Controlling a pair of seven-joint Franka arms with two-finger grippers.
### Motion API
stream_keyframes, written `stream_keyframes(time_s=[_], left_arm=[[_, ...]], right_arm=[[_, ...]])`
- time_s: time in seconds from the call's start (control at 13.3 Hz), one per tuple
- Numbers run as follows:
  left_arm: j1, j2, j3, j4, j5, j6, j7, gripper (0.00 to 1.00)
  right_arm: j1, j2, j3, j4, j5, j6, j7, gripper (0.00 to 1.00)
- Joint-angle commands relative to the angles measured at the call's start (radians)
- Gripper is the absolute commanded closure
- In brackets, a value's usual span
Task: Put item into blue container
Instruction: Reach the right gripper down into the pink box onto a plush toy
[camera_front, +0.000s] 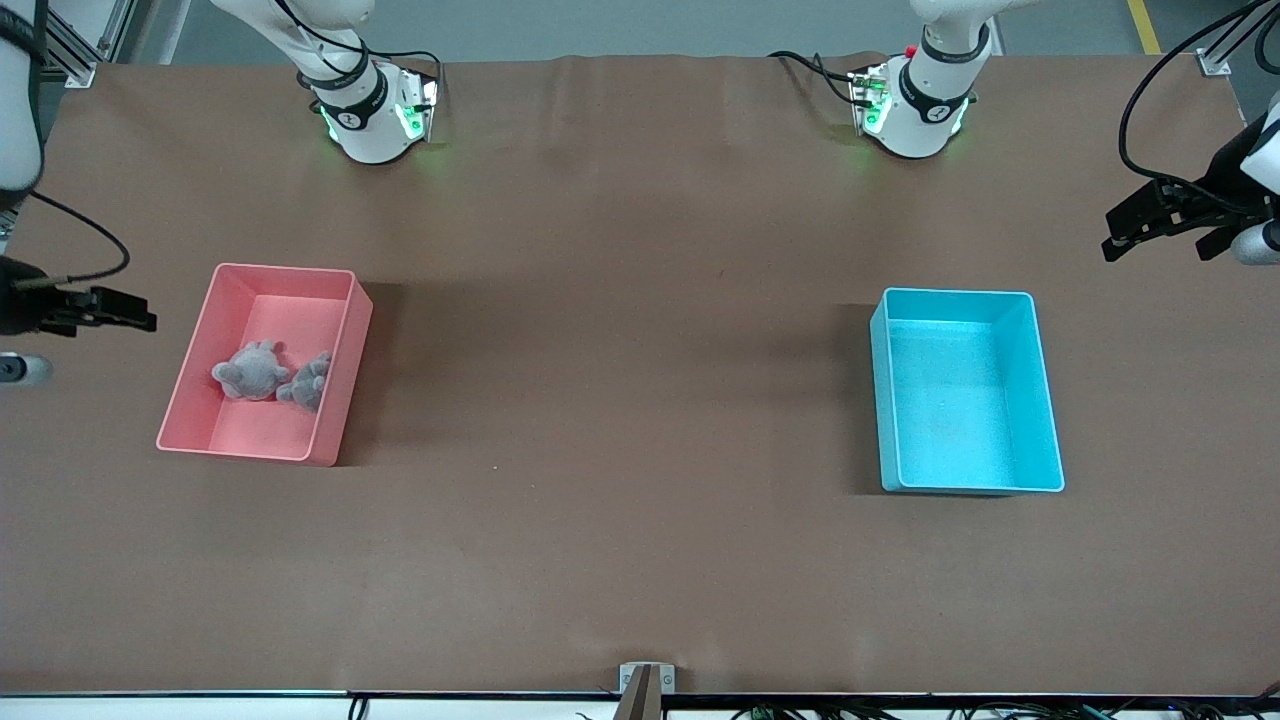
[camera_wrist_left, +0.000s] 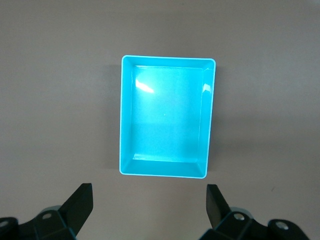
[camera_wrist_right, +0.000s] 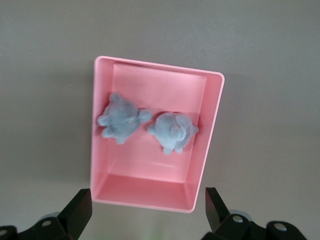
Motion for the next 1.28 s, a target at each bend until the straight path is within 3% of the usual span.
stream_keyframes(time_s=[0.0,0.38,1.2], left_arm=[[0.003,0.012,-0.006,0.022,0.020,-0.011,-0.009,0.00],[0.020,0.043,-0.006,0.021,0.020,-0.002,-0.005,0.00],[0.063,0.041,-0.006,0.024,0.014,-0.002,0.006,0.00]], right_arm=[[-0.033,-0.024,0.014,-0.146,-0.012,0.131,-0.044,0.00],[-0.042,-0.012,0.014,-0.304,-0.008,0.318,-0.052,0.00],[-0.091,0.149,0.014,-0.396,-0.003,0.610,-0.112,0.00]])
